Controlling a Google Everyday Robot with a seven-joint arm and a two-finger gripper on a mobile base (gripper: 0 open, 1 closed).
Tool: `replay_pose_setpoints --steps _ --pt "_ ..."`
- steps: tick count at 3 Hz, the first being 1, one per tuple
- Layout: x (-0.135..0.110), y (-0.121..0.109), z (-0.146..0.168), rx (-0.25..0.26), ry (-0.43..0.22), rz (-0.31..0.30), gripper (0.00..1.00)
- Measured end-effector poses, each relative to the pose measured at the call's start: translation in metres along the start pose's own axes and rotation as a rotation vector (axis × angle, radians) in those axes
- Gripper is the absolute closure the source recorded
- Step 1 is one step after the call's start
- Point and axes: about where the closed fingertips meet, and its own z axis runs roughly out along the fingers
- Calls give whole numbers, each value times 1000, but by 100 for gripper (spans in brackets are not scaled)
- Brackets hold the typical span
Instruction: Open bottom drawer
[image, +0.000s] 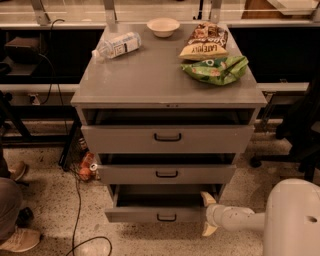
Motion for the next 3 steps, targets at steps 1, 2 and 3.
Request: replay_pose_setpoints --steps 1,2,3 --pt "-1 7 7 -81 -7 -1 0" --pt "5 10 11 -130 -11 10 0" --pt "16 14 20 -175 -6 50 0"
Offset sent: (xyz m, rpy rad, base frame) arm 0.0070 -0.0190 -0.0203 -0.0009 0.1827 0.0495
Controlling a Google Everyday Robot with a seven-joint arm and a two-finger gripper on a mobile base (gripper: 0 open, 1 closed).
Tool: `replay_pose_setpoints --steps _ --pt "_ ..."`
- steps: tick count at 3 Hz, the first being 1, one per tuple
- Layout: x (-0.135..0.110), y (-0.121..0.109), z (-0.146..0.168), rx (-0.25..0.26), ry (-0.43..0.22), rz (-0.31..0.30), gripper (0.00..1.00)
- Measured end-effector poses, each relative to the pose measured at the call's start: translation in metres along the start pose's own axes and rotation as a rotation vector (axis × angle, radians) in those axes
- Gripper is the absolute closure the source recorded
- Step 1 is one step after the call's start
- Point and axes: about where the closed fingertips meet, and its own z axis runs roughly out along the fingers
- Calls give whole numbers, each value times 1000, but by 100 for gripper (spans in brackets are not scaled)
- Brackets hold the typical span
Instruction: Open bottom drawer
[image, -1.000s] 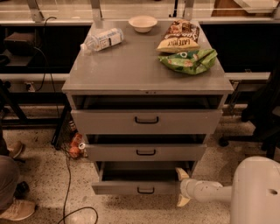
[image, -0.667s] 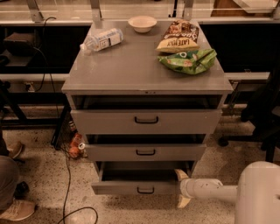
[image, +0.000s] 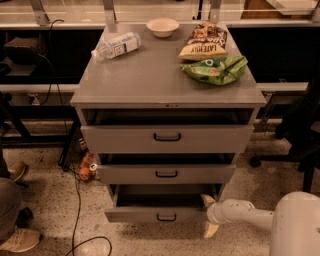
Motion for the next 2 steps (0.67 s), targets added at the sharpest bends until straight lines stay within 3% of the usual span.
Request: replay_pose_setpoints --steps 1,2 --pt "11 -1 9 -33 10 36 0" --pt "20 5 14 -69 32 82 24"
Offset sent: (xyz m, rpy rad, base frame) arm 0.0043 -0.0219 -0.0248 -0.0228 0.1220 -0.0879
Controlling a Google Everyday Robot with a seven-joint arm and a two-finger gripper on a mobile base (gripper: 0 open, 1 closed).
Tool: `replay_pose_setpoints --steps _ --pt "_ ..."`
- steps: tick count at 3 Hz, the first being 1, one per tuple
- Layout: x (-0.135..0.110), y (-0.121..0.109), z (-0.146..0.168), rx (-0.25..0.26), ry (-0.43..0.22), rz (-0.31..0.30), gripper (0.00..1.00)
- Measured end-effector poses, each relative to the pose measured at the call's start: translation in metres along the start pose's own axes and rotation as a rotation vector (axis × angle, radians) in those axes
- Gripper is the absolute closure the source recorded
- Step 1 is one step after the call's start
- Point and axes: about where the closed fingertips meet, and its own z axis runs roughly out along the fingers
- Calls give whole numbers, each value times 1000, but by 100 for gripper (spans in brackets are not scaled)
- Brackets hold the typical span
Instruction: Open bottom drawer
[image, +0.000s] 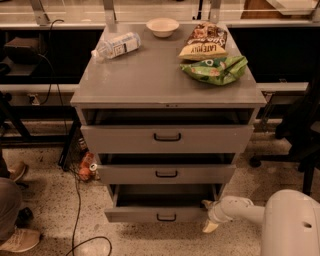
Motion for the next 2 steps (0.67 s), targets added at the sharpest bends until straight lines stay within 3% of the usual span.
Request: replay_pose_setpoints --steps 2 --pt "10 17 -2 -38 30 73 69"
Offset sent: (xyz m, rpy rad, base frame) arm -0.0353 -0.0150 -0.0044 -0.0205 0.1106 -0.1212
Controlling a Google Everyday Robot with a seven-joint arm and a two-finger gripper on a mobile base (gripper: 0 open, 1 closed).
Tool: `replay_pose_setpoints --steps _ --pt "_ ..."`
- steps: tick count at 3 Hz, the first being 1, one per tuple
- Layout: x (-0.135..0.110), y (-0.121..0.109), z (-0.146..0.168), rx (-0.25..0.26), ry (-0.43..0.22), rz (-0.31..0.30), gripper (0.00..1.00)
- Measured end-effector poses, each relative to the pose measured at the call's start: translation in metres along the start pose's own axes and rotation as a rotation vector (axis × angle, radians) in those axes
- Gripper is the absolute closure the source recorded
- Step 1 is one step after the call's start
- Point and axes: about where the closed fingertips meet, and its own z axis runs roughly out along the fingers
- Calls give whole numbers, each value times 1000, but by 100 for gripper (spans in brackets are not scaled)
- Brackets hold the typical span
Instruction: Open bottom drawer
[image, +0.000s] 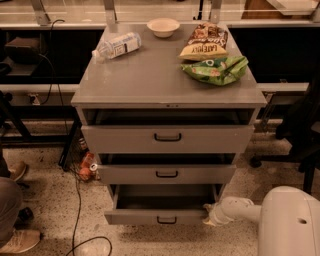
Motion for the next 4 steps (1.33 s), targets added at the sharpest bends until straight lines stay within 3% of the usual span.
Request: replay_pose_setpoints --steps 1,2,3,4 --pt "0 0 0 -1 0 1 93" --pt "0 0 0 -1 0 1 100" --pt "0 0 0 -1 0 1 100" --pt "-1 18 -6 4 -2 47 100"
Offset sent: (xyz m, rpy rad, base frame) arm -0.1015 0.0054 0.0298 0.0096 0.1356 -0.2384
